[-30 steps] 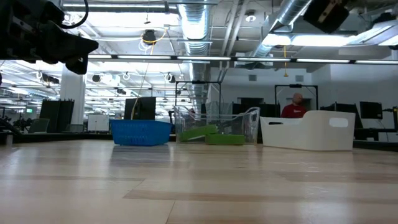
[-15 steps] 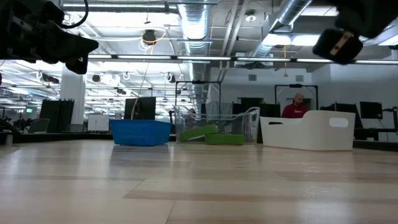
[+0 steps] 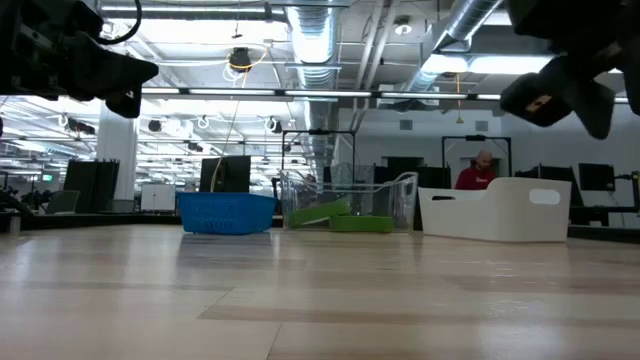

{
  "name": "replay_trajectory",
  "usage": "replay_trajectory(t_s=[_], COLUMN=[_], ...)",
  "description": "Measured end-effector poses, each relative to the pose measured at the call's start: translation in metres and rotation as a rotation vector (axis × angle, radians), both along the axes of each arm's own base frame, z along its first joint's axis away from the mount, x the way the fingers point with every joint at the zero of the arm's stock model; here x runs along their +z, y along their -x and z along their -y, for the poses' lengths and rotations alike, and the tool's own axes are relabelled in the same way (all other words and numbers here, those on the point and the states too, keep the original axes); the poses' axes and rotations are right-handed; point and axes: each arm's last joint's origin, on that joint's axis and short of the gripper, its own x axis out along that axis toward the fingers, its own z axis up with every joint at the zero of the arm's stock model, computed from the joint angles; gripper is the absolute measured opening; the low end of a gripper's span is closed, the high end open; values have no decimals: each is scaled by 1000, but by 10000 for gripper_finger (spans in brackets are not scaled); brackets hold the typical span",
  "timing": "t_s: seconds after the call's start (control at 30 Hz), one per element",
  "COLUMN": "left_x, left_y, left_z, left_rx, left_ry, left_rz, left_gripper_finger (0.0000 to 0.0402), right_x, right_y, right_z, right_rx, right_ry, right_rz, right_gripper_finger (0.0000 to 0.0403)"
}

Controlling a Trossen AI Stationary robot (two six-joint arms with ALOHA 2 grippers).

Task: Pick and place Stapler, Stapler remover, tape
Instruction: Put the pink tape into the transparent bin

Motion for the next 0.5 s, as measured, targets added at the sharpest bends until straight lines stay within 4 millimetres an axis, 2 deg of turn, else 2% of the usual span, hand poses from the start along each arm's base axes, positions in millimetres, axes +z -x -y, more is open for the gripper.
replay_trajectory(t_s=[0.33, 0.5], left_x=[1, 1], left_y=[0, 0], left_z=[0, 0], left_rx=[0, 0], left_ry=[0, 0], left_rz=[8, 12], left_gripper_finger=[3, 3], right_x=[-3, -4], right_y=[13, 18], right_z=[-13, -20], right_rx=[82, 120], right_ry=[207, 208], right_rz=[22, 19], right_gripper_finger=[247, 265])
